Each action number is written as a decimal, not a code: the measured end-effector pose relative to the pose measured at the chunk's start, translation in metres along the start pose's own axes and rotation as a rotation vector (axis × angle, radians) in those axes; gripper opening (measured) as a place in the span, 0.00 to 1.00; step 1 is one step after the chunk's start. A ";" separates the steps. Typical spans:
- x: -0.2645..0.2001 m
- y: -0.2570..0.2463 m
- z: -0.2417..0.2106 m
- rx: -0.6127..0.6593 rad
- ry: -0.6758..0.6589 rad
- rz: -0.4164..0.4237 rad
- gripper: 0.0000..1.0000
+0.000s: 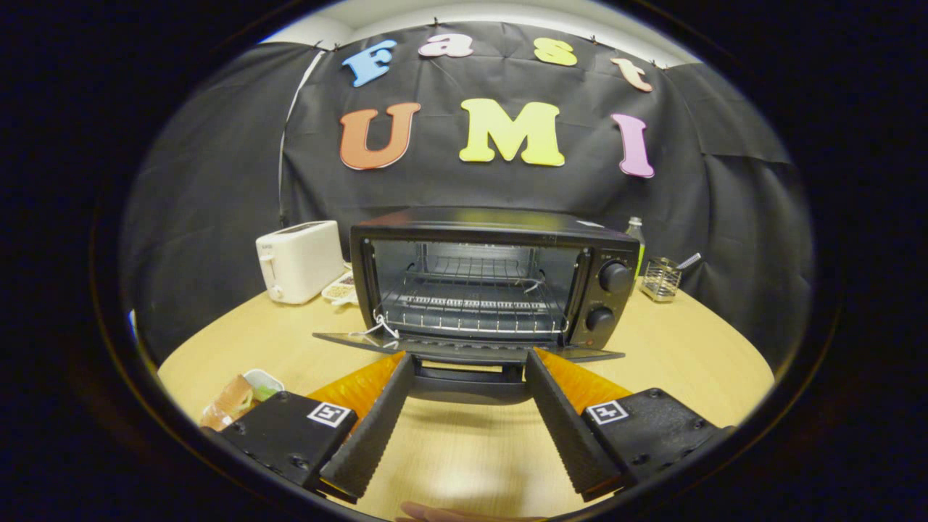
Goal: Open the toaster oven, put the food inside, and close the toaster oven door.
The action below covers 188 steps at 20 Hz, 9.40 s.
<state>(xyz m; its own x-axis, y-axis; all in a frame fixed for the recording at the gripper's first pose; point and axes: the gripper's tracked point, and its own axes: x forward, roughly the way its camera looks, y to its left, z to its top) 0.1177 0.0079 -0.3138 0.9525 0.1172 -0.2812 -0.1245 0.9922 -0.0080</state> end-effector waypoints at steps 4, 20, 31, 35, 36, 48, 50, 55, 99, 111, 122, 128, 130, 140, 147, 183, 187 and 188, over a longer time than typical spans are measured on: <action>-0.003 -0.001 -0.023 -0.034 0.011 -0.014 1.00; -0.019 0.008 -0.058 0.058 0.137 0.098 1.00; -0.087 0.070 0.001 0.376 0.310 0.529 1.00; -0.110 0.104 0.011 0.487 0.431 0.691 0.99; -0.116 0.114 0.010 0.513 0.468 0.733 0.98; -0.091 0.169 -0.041 0.457 0.781 0.692 0.78; -0.089 0.172 -0.041 0.451 0.805 0.682 0.67; -0.097 0.173 -0.036 0.463 0.824 0.684 0.46; 0.158 -0.018 0.052 1.119 0.105 0.431 0.37; 0.160 -0.052 0.039 0.526 0.022 0.135 0.87; 0.051 -0.025 0.032 0.272 0.020 0.065 1.00; 0.004 0.004 -0.040 0.140 0.079 0.025 1.00; -0.006 0.015 -0.051 0.096 0.083 0.010 1.00; 0.004 0.011 -0.108 0.086 0.320 -0.088 1.00; 0.006 0.010 -0.105 0.112 0.315 -0.090 1.00; 0.004 0.014 -0.098 0.116 0.369 -0.081 1.00; -0.005 0.013 -0.066 0.119 0.300 -0.083 1.00; -0.006 0.012 -0.055 0.111 0.274 -0.084 1.00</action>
<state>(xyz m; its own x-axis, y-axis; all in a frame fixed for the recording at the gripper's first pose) 0.0951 0.0166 -0.3645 0.8459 0.0341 -0.5323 -0.0034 0.9983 0.0585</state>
